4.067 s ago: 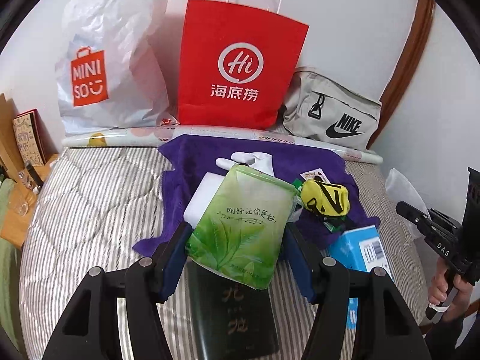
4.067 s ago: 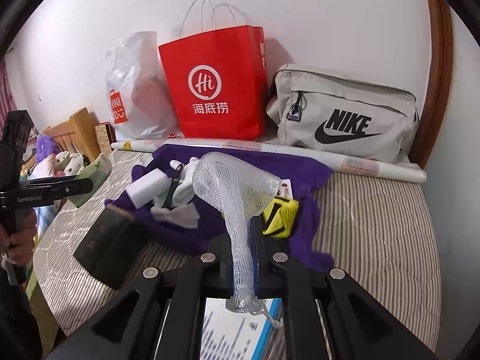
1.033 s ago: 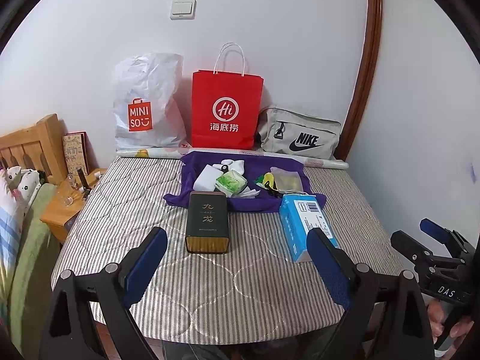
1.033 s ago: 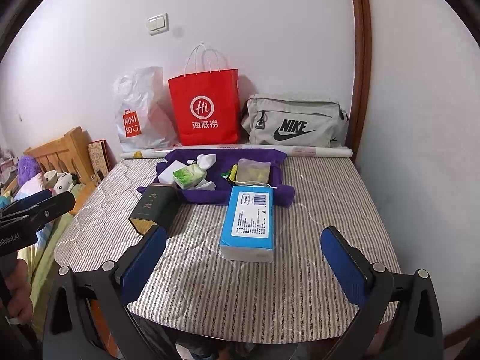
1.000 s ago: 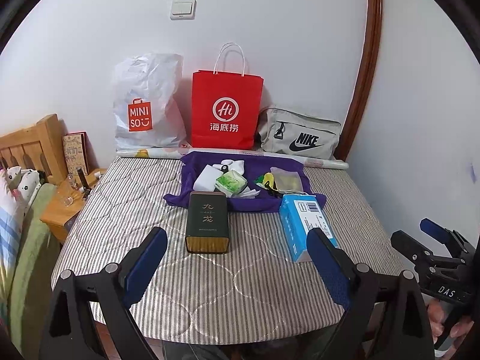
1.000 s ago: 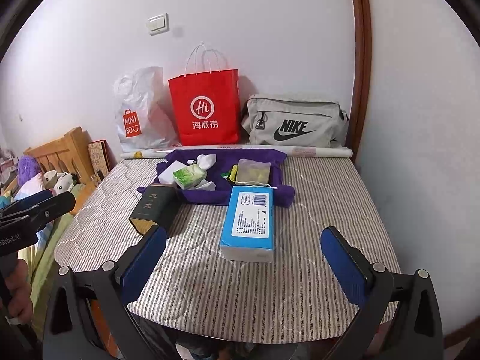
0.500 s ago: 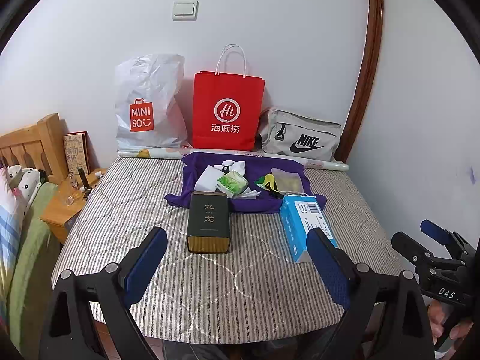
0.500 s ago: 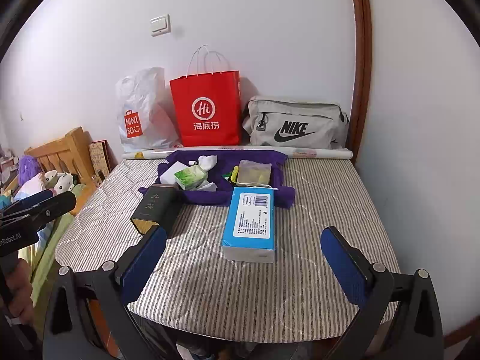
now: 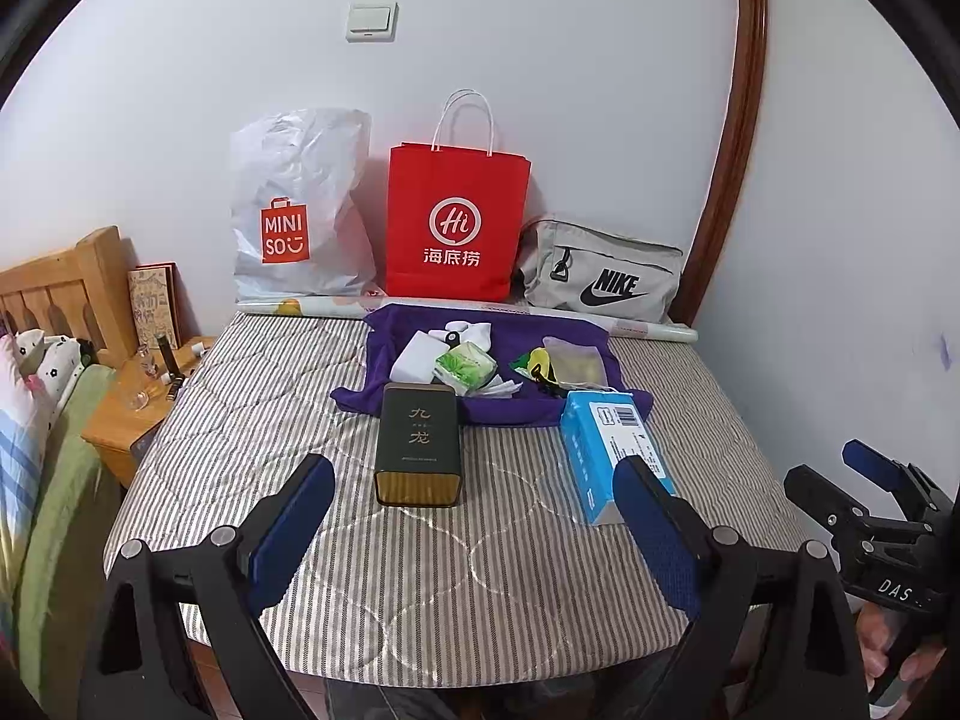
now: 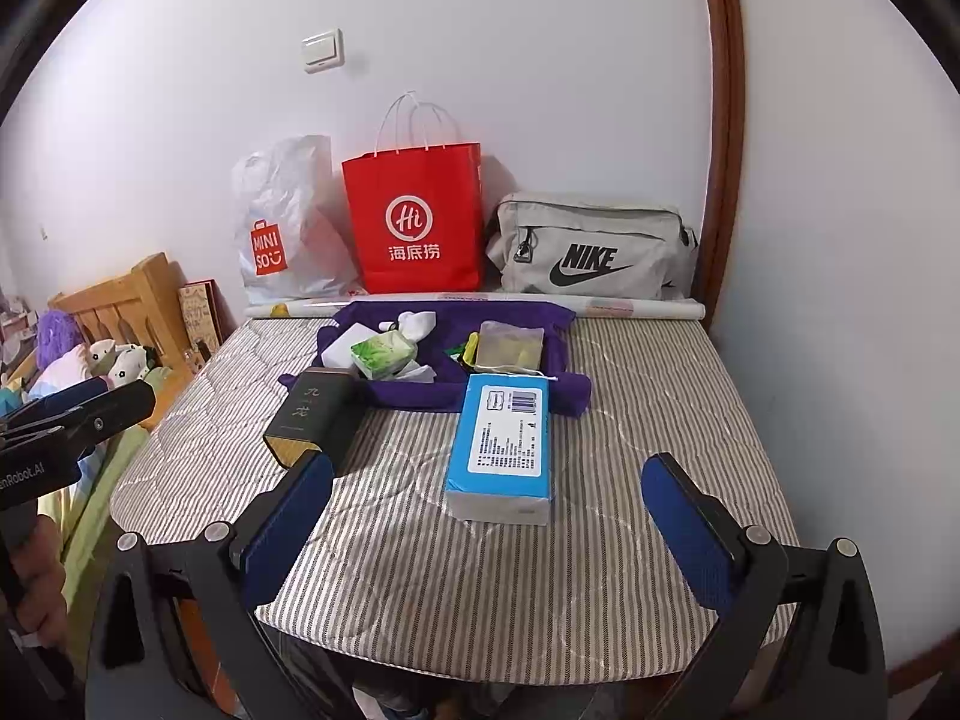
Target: Organize soft objects
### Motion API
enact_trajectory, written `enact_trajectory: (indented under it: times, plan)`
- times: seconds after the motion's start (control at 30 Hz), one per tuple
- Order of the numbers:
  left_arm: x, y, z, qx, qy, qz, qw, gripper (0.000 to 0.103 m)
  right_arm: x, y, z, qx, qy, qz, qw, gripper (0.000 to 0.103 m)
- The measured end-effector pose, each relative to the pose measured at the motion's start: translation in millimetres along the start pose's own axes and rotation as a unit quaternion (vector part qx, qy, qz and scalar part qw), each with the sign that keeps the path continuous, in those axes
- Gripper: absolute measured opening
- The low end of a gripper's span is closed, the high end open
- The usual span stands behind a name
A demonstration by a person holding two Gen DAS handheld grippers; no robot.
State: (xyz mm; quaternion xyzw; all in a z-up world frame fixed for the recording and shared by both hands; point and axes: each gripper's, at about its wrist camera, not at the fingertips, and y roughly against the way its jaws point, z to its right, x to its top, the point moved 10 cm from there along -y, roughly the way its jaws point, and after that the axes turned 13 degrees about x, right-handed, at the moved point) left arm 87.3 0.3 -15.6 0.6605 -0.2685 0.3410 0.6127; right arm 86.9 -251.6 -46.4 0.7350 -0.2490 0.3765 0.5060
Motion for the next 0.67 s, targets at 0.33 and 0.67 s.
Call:
enact_trajectory:
  times: [0.33,0.67]
  plan:
    - [0.2,1.3,-0.5,0.000,0.000,0.001,1.0000,0.094,1.1,3.1,-2.6,0.003,0.003,0.002,1.000,0.102]
    - [0.5,3.1,-0.7,0.004,0.002,0.002,1.0000,0.094,1.8,3.5,-2.9,0.004,0.006,0.002,1.000,0.102]
